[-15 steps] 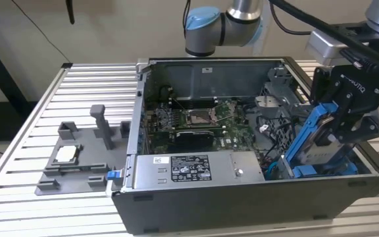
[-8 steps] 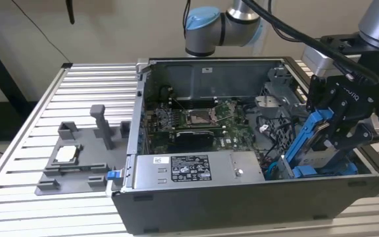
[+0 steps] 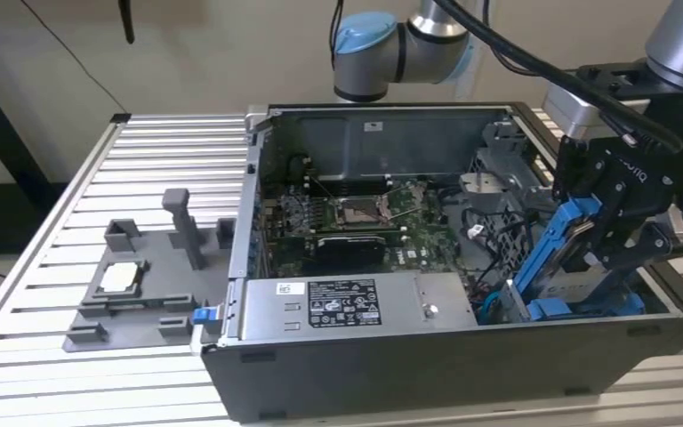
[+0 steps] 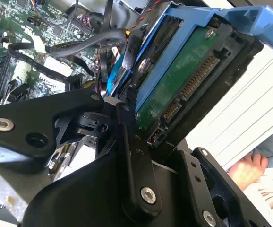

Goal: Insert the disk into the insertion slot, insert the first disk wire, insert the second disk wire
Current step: 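Insert the disk into the insertion slot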

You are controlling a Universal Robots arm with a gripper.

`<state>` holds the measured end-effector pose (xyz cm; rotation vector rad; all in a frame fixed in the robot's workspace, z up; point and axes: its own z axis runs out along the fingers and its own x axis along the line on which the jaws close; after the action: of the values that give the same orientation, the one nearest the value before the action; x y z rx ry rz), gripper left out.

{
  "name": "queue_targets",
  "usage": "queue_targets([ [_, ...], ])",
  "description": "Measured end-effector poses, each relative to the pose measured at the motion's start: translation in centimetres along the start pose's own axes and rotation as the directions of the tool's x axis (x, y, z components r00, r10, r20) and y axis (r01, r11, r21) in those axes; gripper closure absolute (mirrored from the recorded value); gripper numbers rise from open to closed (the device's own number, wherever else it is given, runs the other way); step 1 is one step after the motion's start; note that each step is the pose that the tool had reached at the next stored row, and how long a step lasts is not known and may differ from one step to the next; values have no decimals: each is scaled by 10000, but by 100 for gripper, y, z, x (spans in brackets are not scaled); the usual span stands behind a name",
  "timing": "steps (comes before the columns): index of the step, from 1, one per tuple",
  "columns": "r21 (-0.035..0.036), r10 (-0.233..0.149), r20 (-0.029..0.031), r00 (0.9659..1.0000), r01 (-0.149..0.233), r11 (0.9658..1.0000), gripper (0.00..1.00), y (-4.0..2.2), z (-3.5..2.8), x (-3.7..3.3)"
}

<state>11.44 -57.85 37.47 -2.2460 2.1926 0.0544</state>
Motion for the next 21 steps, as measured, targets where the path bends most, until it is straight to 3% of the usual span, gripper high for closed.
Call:
queue_targets([
  [4, 2, -2, 1, 10000, 2, 10000, 66, -1, 0, 0],
  [5, 2, 0, 1, 10000, 0, 10000, 59, 0, 0, 0],
  [14, 8, 0, 0, 10000, 0, 10000, 59, 0, 0, 0],
  [17, 10, 0, 0, 10000, 0, 10000, 45, 0, 0, 0],
  [21, 10, 0, -2, 10000, 0, 10000, 45, 0, 0, -1],
])
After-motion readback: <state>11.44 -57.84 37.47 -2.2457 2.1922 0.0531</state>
